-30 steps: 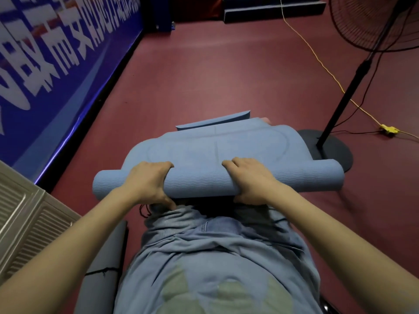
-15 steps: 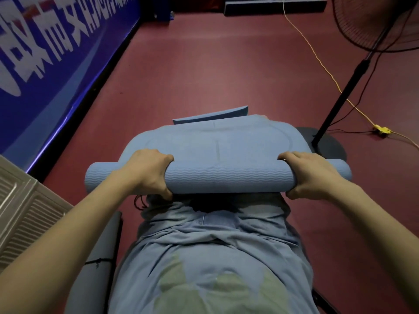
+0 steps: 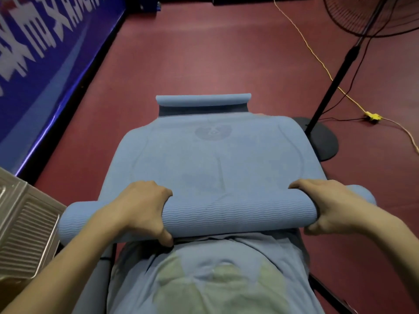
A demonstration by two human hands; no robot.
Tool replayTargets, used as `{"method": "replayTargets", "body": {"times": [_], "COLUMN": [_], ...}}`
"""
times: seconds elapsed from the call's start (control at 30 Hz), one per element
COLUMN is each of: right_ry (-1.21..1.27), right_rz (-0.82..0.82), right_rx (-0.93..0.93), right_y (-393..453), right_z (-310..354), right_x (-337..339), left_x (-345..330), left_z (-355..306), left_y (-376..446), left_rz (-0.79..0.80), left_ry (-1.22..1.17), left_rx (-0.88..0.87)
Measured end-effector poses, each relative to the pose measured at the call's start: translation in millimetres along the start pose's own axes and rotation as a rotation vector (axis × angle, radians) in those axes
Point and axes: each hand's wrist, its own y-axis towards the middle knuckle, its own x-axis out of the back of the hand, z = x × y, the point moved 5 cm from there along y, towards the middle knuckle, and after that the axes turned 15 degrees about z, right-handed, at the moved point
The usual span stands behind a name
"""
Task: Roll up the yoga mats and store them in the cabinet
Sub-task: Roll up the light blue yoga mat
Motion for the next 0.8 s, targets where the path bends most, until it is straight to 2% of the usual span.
{"method": "replayTargets", "body": {"times": [0.2,0.4,0.5,0.6,0.8], "right_ry": [-0.082,-0.131,-0.153,-0.144,-0.095], "right_rz": [-0.387,-0.538,-0.544,-0.464,-0.366], "right_rx": [0.095,0.072,0.017,-0.008,0.008], "right_y": [-7.3,-8.5,-5.9,3.8,24.8], "right_z": [24.4,62.6,63.4,56.3,45.4], "right_x": [-2.4,-22.2,-24.8,-26.7,-12.9], "left_x": [-3.8,-3.1,-5.0,-0.8,11.6], "left_z": [5.8,12.8,13.8,15.6,26.3], "left_y": [2.6,8.2,11.0,15.8,23.9], "left_rz": [-0.023,-0.025,-0.059,-0.137,-0.113], "left_ry": [-0.13,-0.242,-0.27,-0.297,-0.571], "left_rx": [-0.009,-0.06,-0.09,-0.177,-0.256]}}
